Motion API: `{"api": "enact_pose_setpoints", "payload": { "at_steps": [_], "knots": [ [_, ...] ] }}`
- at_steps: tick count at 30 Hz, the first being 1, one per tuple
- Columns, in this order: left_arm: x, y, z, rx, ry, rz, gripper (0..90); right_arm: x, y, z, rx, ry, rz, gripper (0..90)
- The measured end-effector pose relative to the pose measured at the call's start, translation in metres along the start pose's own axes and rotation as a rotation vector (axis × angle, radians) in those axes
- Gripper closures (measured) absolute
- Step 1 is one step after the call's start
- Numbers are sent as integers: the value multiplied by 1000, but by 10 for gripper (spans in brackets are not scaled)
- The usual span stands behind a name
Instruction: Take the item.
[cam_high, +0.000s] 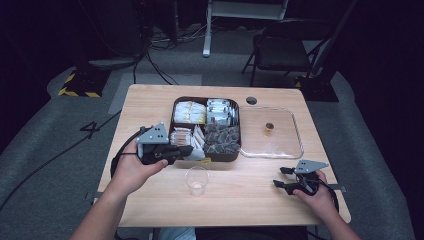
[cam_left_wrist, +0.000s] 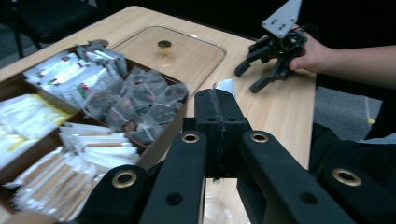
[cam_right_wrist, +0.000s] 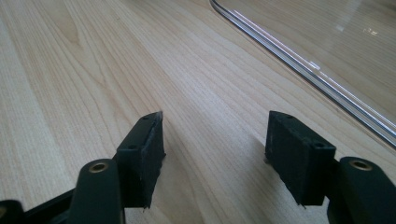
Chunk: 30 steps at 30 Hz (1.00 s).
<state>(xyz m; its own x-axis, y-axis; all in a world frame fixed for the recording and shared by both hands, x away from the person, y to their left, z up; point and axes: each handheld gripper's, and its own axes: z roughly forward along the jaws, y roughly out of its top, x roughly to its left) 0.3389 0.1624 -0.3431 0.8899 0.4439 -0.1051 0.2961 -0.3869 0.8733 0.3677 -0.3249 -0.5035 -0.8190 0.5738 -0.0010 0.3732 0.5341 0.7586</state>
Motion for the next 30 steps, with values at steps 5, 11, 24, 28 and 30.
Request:
{"api": "enact_pose_setpoints", "payload": {
  "at_steps": [5,11,24,28,30],
  "knots": [
    [-6,-7,6,-12,-17,-3,900,0,0,0,0,0,0,376],
    [-10,-16,18,-23,-39,-14,900,1,0,0,0,-7,4,375],
    [-4,-43,38,41,-56,-68,900,4,-2,-2,-1,-9,7,375],
    [-5,-50,40,68,-59,-70,900,4,-2,-2,-1,-9,7,375],
    [-4,-53,42,92,-54,-67,900,4,-2,-2,-1,-9,7,375]
  ]
}}
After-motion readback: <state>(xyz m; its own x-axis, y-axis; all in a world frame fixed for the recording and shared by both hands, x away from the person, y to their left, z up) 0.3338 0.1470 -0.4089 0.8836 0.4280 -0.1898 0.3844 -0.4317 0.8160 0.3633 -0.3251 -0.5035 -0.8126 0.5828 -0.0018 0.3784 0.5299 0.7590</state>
